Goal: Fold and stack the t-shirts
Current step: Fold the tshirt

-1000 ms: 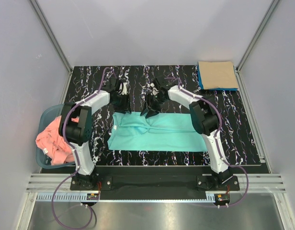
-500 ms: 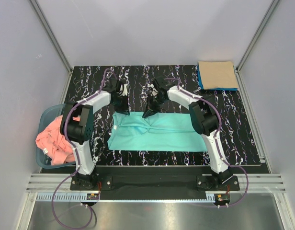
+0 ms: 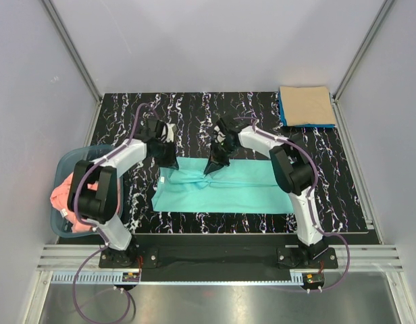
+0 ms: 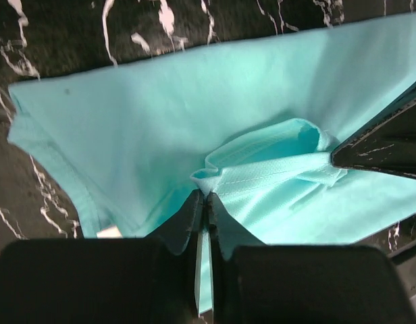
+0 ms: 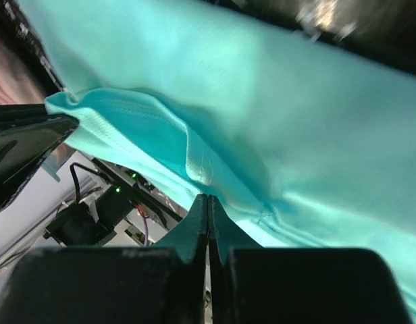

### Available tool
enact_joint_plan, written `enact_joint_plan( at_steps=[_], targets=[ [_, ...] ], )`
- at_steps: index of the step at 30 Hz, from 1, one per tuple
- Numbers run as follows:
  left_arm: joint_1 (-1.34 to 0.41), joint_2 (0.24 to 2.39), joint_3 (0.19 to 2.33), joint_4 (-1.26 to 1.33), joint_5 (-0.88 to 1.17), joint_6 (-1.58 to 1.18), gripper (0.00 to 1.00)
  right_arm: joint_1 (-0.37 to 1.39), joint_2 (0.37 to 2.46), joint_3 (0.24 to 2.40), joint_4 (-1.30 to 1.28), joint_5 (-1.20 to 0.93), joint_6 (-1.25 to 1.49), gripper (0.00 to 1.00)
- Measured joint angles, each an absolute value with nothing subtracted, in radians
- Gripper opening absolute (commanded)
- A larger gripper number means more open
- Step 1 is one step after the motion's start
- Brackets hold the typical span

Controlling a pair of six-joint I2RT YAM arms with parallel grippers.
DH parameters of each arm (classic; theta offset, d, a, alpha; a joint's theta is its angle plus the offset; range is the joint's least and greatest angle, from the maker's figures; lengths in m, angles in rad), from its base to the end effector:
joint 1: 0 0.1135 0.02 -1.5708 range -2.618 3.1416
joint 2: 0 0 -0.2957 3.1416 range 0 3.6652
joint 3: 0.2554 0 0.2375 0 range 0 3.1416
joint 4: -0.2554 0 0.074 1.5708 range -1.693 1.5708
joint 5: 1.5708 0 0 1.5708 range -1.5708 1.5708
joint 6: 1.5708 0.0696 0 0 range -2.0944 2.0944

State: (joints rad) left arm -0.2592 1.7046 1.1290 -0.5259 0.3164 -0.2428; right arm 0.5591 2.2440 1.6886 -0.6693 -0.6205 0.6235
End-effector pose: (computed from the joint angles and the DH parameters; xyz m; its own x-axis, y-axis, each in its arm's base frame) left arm 0.3311 -0.1102 0.2068 -0.9281 0.0097 -0.3723 0.1612 0.9116 -0.3781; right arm 0.3817 0.2866 0.1516 -0.9970 -0.0635 0.0440 -0.0205 0.7663 0.6421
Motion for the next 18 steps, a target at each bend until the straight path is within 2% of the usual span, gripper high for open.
enact_joint_plan(
  at_steps=[11,14,17,18],
  targets=[
    [-0.265,1.556,0.966,-0.52,0.364,-0.252,0.2,0.627,2.121,1.565,-0.624,-0.653,0.634,0.01],
    [-0.272,1.523,0.91,-0.521,0.372,-0.262,0.29,0.643,2.113,1.525,-0.62,-0.666,0.633,0.04],
    [-0.275,1.478,0.856,-0.529,0.375,-0.271,0.32,0.654,2.093,1.464,-0.619,-0.674,0.625,0.09],
    [-0.276,1.458,0.843,-0.533,0.377,-0.274,0.34,0.656,2.081,1.44,-0.619,-0.675,0.62,0.14]
  ],
)
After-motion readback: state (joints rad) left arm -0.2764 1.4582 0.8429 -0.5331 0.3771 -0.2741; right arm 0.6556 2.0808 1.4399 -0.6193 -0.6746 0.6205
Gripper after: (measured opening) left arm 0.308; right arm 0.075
